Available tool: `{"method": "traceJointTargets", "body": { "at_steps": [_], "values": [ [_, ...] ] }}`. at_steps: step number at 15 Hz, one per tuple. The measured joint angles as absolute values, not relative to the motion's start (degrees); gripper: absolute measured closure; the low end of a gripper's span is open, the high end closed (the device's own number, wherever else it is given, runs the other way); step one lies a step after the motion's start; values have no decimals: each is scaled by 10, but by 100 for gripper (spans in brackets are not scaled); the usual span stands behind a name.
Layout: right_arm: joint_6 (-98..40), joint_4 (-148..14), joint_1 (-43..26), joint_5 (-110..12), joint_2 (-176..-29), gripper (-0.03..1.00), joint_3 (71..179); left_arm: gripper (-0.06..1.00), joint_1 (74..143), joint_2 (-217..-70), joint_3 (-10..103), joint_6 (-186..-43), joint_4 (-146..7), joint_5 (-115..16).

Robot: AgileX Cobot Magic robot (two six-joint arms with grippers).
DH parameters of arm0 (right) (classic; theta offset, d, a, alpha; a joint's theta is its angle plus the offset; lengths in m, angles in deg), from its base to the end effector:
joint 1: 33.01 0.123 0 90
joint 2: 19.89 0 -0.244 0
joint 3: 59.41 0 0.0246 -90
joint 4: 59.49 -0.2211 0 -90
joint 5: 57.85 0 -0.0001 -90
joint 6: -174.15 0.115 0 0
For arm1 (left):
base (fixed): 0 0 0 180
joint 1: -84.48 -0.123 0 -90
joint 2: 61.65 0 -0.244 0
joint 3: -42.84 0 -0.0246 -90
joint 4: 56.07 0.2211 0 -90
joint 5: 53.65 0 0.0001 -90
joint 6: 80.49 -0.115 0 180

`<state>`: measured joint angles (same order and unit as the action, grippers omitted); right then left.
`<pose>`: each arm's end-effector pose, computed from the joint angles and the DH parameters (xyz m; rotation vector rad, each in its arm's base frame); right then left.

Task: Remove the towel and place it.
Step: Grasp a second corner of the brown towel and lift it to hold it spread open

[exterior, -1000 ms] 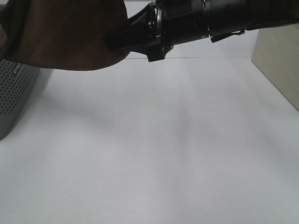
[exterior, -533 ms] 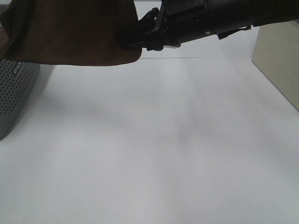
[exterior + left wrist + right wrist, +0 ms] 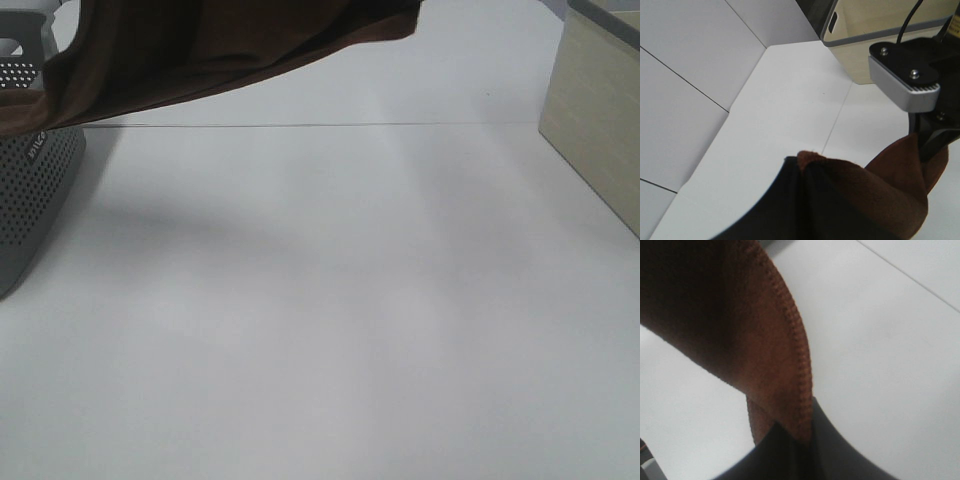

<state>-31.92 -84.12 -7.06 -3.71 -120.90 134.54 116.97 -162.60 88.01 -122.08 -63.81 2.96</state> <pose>0.2866 0.1827 0.3172 -0.9173 2.2412 0.5355 0.2639 -0.1834 0.4641 1.1787 1.5600 -0.0548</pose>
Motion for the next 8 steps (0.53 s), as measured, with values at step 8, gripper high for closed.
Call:
{"method": "traceJointTargets", "body": {
  "at_steps": [8],
  "values": [
    [-210, -559, -72, 65, -1208, 96, 1583, 94, 1170, -1658, 880, -1244, -557, -103]
  ]
}}
